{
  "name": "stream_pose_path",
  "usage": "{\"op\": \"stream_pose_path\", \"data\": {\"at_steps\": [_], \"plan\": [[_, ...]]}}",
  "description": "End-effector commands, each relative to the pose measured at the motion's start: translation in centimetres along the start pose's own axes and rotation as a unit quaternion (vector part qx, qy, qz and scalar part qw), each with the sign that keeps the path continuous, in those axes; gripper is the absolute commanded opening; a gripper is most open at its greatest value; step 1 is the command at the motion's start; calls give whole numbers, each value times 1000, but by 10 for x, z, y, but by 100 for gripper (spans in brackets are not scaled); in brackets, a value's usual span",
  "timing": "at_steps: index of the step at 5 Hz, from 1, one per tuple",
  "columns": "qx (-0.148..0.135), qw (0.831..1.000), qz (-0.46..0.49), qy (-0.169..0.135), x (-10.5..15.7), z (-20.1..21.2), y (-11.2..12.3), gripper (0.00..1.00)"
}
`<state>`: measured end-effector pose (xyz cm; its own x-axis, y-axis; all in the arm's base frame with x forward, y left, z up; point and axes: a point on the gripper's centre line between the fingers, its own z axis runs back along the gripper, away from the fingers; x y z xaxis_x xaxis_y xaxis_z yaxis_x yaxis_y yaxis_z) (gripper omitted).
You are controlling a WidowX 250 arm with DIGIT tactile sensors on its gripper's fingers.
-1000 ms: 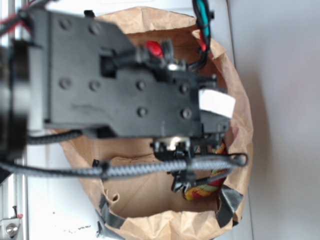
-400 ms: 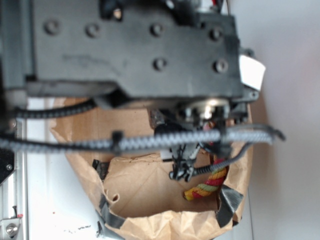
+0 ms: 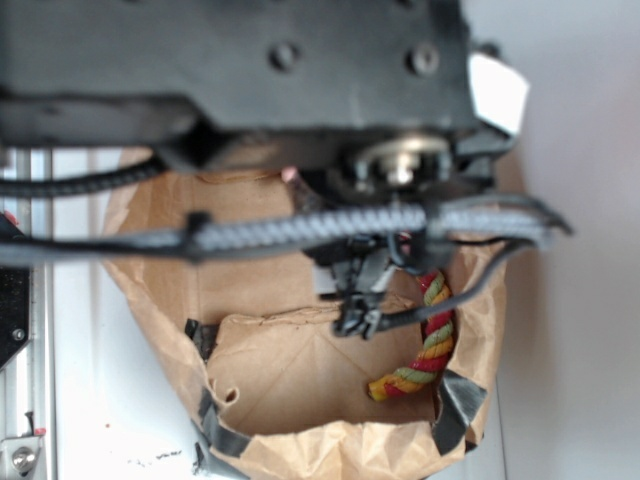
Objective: Grab the rock.
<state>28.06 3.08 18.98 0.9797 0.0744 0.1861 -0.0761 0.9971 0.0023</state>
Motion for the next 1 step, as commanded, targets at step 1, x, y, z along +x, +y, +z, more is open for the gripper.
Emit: {"op": "stream_pose_path", "data": {"at_steps": [1], "plan": [[-61,998,23,-25,-6,26,-16,0]]}}
